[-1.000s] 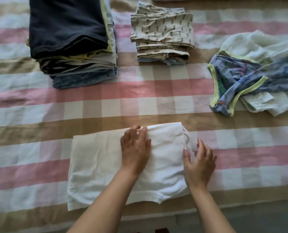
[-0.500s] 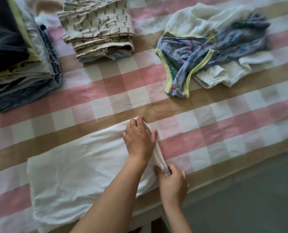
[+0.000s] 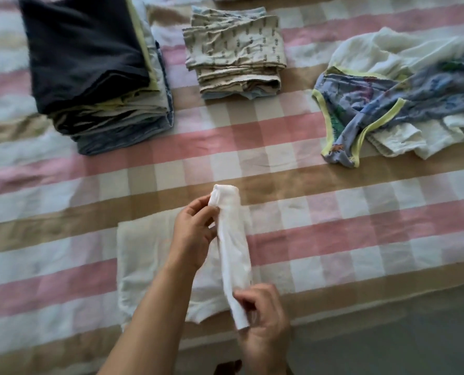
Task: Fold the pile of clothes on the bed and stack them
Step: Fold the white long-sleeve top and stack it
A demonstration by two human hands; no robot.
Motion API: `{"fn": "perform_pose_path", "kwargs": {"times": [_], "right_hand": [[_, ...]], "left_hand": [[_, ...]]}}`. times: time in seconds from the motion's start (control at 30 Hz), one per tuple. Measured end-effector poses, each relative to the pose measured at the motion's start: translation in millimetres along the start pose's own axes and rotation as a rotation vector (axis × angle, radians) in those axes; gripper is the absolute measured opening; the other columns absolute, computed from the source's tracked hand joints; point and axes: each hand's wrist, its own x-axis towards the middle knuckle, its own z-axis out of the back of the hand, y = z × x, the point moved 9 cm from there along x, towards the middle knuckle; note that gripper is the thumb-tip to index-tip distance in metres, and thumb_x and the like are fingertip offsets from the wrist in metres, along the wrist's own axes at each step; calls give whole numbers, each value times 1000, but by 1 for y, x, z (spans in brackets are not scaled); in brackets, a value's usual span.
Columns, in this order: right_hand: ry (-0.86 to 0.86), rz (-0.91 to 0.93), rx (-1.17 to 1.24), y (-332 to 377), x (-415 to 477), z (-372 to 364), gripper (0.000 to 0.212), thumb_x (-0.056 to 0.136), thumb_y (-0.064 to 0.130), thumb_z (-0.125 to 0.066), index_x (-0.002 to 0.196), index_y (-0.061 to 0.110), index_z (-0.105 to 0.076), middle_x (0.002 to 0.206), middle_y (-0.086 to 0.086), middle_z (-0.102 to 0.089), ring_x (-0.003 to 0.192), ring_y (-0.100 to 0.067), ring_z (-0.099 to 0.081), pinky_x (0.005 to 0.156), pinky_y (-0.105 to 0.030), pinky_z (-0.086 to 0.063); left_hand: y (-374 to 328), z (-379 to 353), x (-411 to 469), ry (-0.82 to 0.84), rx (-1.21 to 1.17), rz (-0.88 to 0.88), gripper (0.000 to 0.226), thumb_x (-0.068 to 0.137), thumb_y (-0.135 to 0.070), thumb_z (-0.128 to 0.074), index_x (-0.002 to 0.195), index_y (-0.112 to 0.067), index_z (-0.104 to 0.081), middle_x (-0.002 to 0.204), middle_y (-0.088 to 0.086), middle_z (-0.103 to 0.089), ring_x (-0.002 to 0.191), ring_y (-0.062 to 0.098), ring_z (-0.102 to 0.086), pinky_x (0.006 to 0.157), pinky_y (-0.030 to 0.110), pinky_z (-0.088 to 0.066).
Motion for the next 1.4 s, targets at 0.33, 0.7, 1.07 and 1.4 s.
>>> {"fn": "perform_pose_path", "kwargs": {"times": [0.33,0.7,1.07,1.4], "right_hand": [[446,268,-165,64,-67,-128,29,58,1,-74,79,19,-64,73,0,-57,66,-18,-54,61,-26,-39],[804,207,-168,57,-78,-186,42,59,6,-52,97,17,-67,97,-3,-64,87,-26,-59,72,-33,-50],[740,107,-605,-22,16,-188,59,97,26,-34,147,23,-3,147,10,22,138,-12,22,115,-37,-2],[393,-547,-44,-51,-36,-115,38,89,23,-59,125,22,-48,117,7,-54,109,-8,-50,86,-20,-41]], "left_hand": [[-23,159,-20,-186,-88,-47,30,90,9,-37,88,-10,-60,69,0,-68,61,9,-64,59,19,-54],[-49,207,-28,-627,654,-456,29,86,3,-50,113,-4,-60,109,9,-59,93,13,-55,83,9,-39],[-23,159,26,-222,1478,-556,50,98,-31,-35,146,-23,-24,156,-3,-17,145,18,-4,115,34,0],[26,209,-67,-496,786,-222,50,90,-24,-57,135,-8,-39,130,8,-47,122,24,-43,99,37,-37]]}}
